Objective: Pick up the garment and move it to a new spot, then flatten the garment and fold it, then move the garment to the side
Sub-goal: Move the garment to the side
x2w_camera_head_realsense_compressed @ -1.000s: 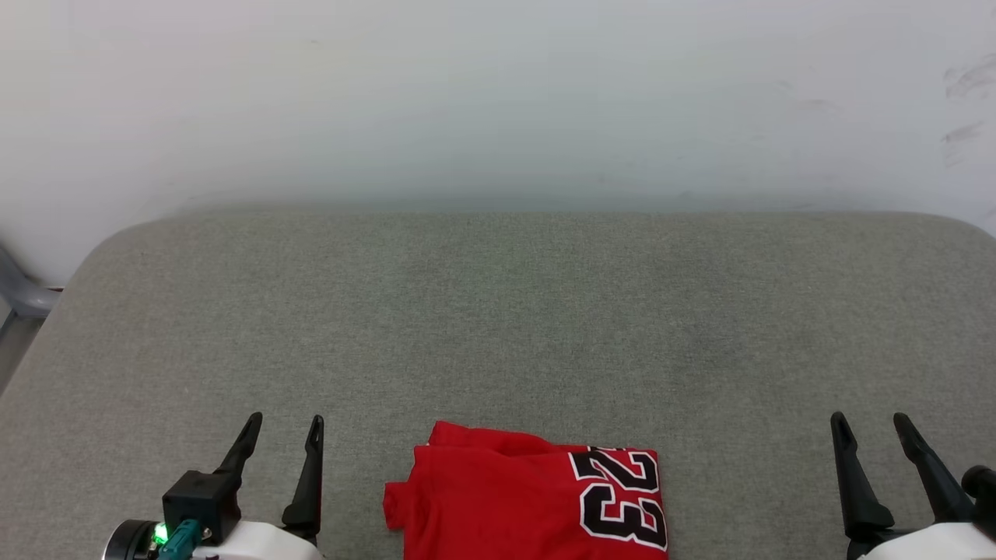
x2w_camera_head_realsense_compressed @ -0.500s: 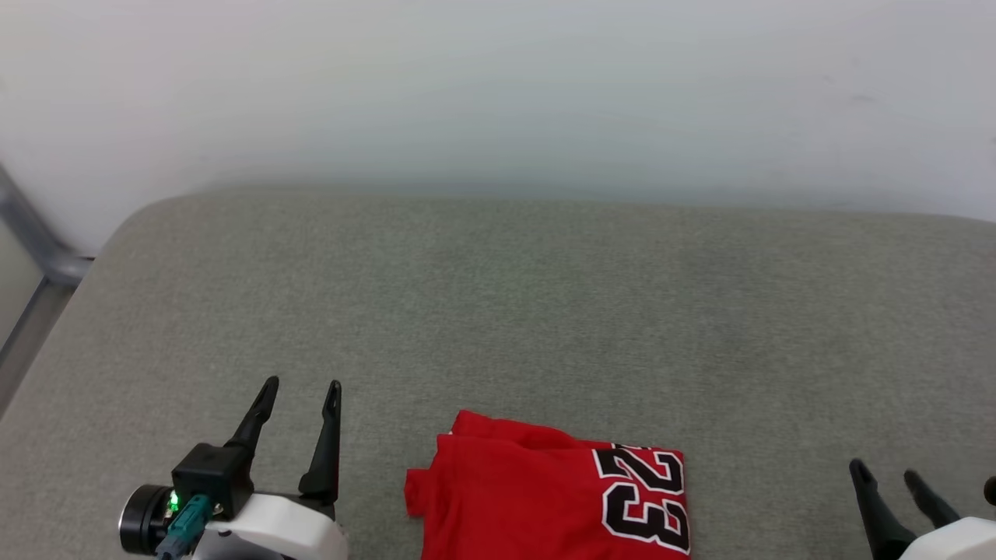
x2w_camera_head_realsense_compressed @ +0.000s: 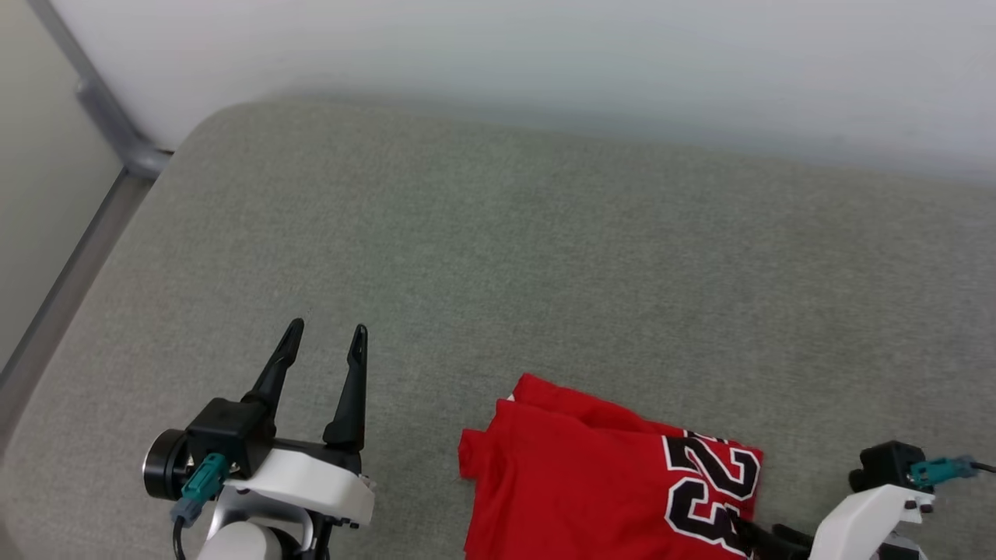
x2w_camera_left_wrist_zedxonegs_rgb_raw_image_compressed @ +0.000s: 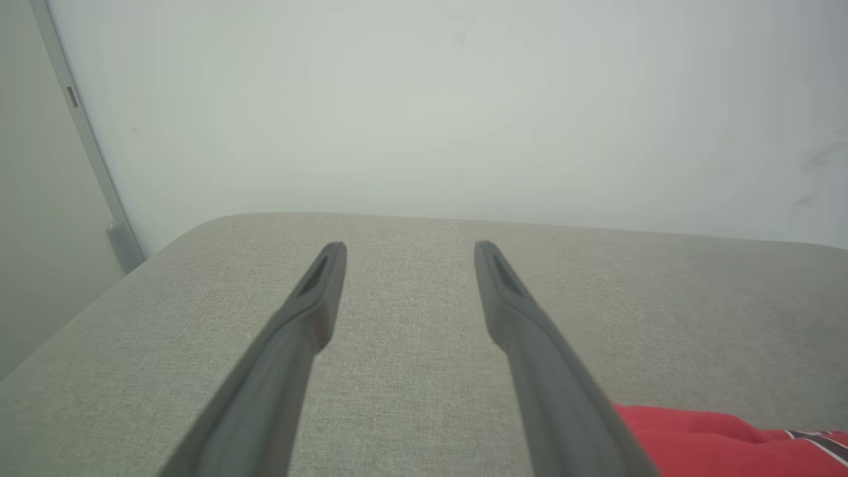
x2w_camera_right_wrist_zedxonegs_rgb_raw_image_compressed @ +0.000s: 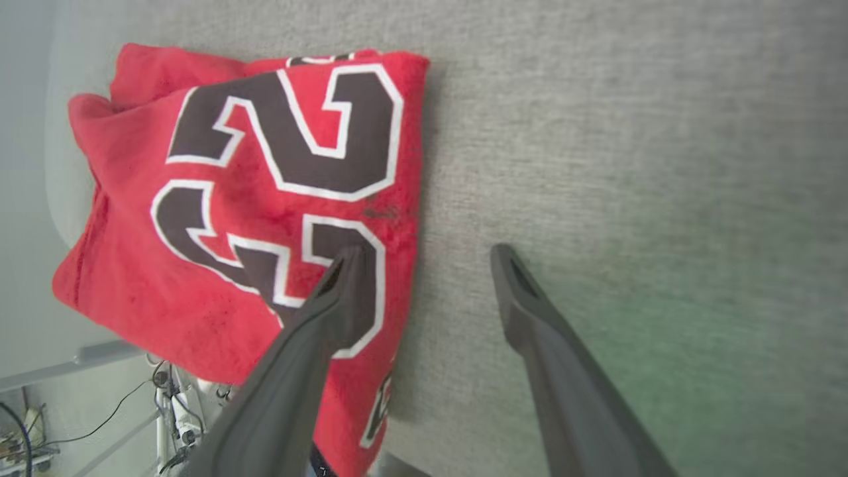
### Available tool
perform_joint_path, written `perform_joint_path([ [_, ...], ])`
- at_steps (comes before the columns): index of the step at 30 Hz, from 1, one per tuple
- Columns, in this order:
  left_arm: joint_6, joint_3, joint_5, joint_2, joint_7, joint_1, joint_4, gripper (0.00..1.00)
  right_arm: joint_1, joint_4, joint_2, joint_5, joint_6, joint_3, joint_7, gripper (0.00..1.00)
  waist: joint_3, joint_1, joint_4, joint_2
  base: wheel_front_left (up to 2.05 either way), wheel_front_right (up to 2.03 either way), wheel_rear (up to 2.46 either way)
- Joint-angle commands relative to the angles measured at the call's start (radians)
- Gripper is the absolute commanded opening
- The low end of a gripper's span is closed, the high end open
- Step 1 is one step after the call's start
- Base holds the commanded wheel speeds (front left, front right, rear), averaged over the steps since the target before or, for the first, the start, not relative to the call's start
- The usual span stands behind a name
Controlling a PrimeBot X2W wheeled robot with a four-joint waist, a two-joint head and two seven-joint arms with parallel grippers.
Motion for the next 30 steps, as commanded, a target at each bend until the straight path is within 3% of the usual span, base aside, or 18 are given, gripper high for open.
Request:
perform_joint_path([
  [1,-0.007,0.006,0.007,-0.008,-0.002,-0.016,0.005,1.0,-0.015,0.009,0.004,0.019,0.0,0.008,0.006,1.0,0.033,-0.0001,0.031,0.0,0.0,0.0,0.0],
  [8,-0.042,0.038,0.029,-0.036,-0.002,-0.027,0.032,1.0,-0.015,0.156,0.011,0.117,-0.001,0.049,0.082,1.0,0.065,-0.0001,0.049,0.0,0.0,0.0,0.0],
  [9,-0.044,0.042,0.031,-0.039,-0.002,-0.028,0.035,1.0,-0.014,0.174,0.013,0.14,-0.001,0.061,0.089,0.73,0.065,-0.0001,0.049,0.0,0.0,0.0,0.0],
  [10,-0.05,0.047,0.036,-0.041,-0.002,-0.027,0.04,1.0,-0.021,0.183,0.015,0.153,-0.001,0.073,0.088,0.33,0.064,-0.0001,0.048,0.0,0.0,0.0,0.0],
  [11,-0.052,0.051,0.038,-0.043,-0.002,-0.024,0.044,1.0,-0.028,0.19,0.015,0.162,-0.001,0.082,0.081,0.03,0.06,-0.0001,0.046,0.0,0.0,0.0,0.0],
  [15,-0.065,0.056,0.05,-0.046,-0.002,-0.004,0.061,1.0,-0.061,0.185,0.008,0.18,-0.001,0.105,0.031,0.0,0.022,-0.0001,0.028,0.0,0.0,0.0,0.0],
  [19,-0.07,0.059,0.059,-0.035,-0.002,0.022,0.072,1.0,-0.077,0.158,0.007,0.118,-0.001,0.112,-0.022,0.0,-0.03,-0.0001,-0.011,0.0,0.0,0.0,0.0],
  [24,-0.065,0.063,0.064,-0.028,-0.002,0.048,0.05,1.0,-0.086,0.112,-0.031,-0.028,-0.001,0.09,-0.053,0.0,-0.06,-0.0001,-0.1,0.0,0.0,0.0,0.0],
  [30,-0.065,0.065,0.069,-0.03,-0.002,0.04,0.005,1.0,-0.121,0.04,-0.088,-0.159,-0.001,0.015,-0.028,0.0,-0.006,-0.0001,-0.253,0.0,0.0,0.0,0.0],
])
